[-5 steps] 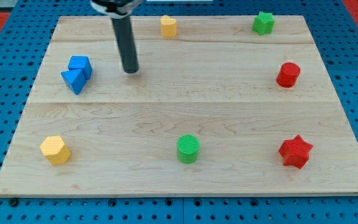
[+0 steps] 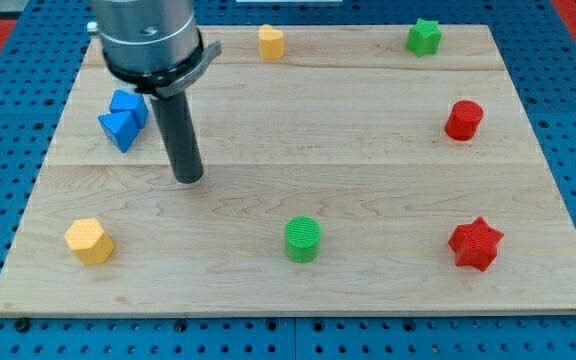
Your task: Point your arm to the left side of the yellow hexagon
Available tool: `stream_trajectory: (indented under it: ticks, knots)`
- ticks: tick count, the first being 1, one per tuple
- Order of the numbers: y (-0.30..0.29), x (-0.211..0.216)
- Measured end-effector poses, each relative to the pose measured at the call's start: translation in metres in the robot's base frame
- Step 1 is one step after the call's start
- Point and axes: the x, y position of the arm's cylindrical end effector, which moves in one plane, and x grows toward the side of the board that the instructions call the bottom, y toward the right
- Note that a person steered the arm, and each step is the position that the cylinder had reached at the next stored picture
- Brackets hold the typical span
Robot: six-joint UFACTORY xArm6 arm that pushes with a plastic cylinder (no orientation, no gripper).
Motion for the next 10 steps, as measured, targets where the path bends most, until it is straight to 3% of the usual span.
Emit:
stream_trajectory:
  ticks: [1,4,5,6,7,10]
  knots:
    - [-0.001,0.000]
    - [-0.087,0.000]
    - [-0.149,0.000]
    - [-0.164,0.013]
    - [-0.186,0.057]
    - [-0.173,0.080]
